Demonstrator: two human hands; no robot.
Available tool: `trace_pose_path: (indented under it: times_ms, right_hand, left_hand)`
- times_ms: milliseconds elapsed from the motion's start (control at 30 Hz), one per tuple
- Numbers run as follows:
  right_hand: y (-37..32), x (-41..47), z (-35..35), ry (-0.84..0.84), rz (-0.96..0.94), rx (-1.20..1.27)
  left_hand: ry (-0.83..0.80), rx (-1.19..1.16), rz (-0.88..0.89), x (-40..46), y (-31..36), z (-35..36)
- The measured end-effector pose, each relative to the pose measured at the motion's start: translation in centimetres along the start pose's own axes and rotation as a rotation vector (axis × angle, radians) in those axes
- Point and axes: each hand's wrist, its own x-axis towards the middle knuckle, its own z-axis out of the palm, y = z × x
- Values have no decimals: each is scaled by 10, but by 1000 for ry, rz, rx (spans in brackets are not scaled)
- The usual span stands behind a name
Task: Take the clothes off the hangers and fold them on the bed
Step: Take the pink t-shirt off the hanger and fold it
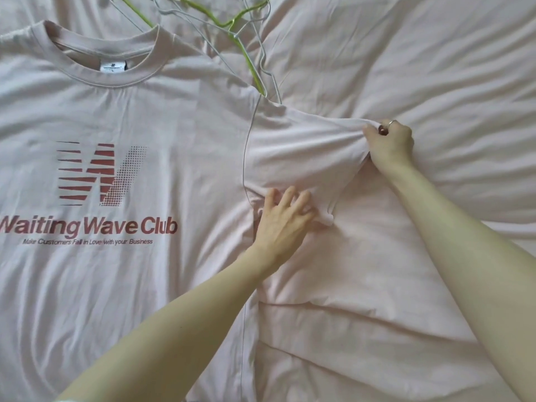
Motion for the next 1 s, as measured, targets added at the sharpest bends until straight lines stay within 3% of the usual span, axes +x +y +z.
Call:
trace_pose_path:
  times_ms: [200, 267, 333, 433, 500, 600, 733, 867, 1000]
  right_hand:
    - [26, -24, 18, 131, -15, 67]
    - [32, -40, 22, 184, 27, 127]
    - [36, -43, 26, 160, 95, 187]
    - [32, -35, 27, 33, 170, 329]
    - [24, -27, 24, -2, 263, 451]
    - [13, -14, 19, -29, 405, 573]
    - [0, -7, 19, -66, 483, 701]
    - [-7, 1, 12, -4, 458, 806]
    - [-10, 11, 4, 72, 337, 728]
  left_hand:
    - [-16, -13, -40, -24, 5, -4]
    - [-89, -126, -107, -35, 8, -4]
    - [-225, -431, -444, -35, 21, -8]
    - [-272, -1302, -1308, -11, 38, -12]
    - [-210, -1746, -1524, 4, 42, -4]
    - [-173, -2001, -1484, 13, 45, 2]
    - [-180, -2072, -1473, 19, 48, 5]
    - [-168, -2029, -1512, 17, 53, 7]
    - [-209, -1992, -1477, 14, 63, 7]
